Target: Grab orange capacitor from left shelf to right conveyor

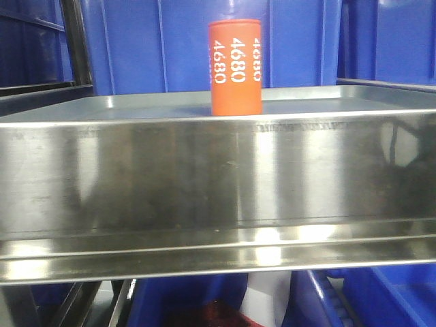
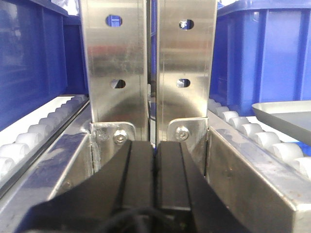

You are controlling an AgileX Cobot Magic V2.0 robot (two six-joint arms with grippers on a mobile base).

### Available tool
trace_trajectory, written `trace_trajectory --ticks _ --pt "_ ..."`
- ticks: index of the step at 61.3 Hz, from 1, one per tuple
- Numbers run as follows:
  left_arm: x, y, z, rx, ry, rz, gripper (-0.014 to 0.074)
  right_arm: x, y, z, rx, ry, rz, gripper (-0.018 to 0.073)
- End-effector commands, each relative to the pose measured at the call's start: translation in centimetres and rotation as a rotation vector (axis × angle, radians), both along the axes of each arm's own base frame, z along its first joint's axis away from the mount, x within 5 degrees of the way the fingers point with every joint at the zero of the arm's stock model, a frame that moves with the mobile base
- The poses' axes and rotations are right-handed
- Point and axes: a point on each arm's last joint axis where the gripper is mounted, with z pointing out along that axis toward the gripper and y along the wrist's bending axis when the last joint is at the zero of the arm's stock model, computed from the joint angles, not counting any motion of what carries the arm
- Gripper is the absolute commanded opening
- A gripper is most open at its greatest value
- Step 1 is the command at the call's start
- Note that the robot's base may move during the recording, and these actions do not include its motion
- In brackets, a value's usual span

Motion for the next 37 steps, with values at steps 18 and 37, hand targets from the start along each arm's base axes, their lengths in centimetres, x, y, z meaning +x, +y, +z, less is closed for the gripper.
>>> trace_trajectory --ticks 18,37 --pt "0.0 0.0 1.0 -0.014 -0.087 -0.003 -0.0105 -0.3 0.0 0.8 -0.008 -0.103 0.002 0.0057" --pt "0.0 0.0 1.0 -0.014 -0.087 -0.003 -0.0105 -0.9 0.1 2.5 0.081 -0.286 0.037 0.0057"
